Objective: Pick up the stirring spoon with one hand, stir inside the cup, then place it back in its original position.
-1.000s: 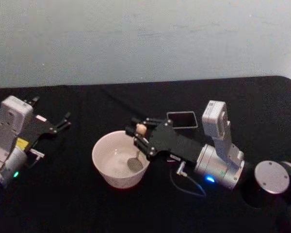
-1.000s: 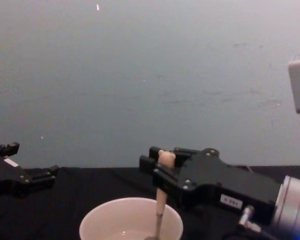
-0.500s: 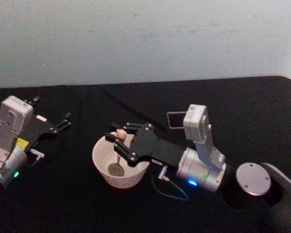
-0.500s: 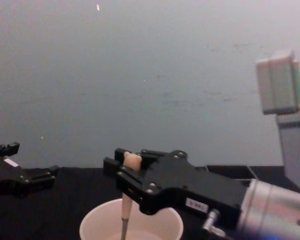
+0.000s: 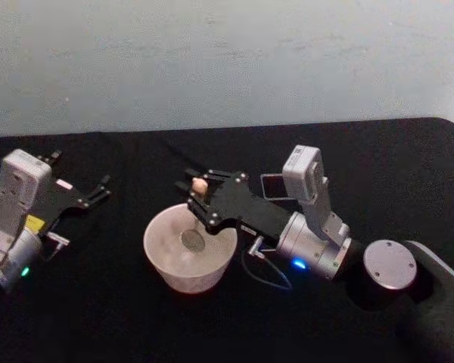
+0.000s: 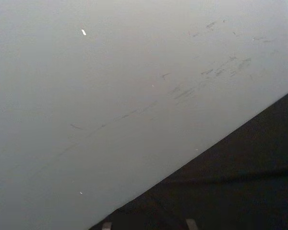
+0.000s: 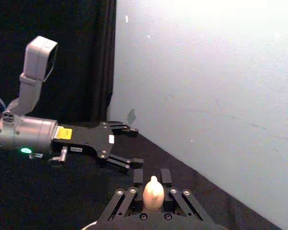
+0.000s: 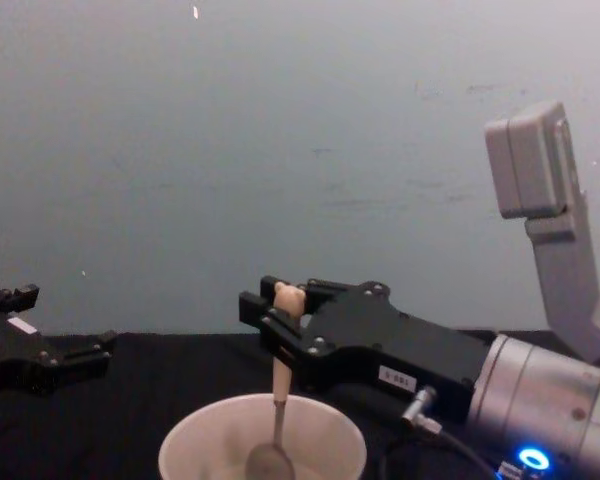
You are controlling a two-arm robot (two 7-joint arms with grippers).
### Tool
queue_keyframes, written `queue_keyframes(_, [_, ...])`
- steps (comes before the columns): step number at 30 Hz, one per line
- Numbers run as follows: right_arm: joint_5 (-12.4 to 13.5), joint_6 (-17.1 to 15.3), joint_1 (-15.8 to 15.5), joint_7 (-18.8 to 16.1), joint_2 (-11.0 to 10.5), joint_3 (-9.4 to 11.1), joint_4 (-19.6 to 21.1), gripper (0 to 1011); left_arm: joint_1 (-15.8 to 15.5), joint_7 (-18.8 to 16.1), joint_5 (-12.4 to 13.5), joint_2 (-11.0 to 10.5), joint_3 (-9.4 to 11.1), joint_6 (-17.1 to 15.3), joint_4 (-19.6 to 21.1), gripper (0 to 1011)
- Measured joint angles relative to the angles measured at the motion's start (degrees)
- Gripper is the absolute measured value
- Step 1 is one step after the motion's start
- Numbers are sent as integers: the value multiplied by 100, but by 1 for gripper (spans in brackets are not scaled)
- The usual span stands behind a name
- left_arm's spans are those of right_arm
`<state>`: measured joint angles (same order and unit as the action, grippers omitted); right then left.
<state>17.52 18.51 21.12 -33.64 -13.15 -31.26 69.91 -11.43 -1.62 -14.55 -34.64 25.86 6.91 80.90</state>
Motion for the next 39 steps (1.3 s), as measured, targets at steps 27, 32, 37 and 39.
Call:
queue_keyframes(27, [581,80,-121,-408,-366,440,670,212,0,0,0,0,0,0,0,1001])
queue_keyframes(32, [830,127,-179,-487,-539,601,947,212,0,0,0,0,0,0,0,1001])
queue_keyframes(37, [1023,198,-274,-487,-726,796,1216,212,0,0,0,0,0,0,0,1001])
queue_keyframes(39, [1062,221,-298,-479,-772,852,1281,212,0,0,0,0,0,0,0,1001])
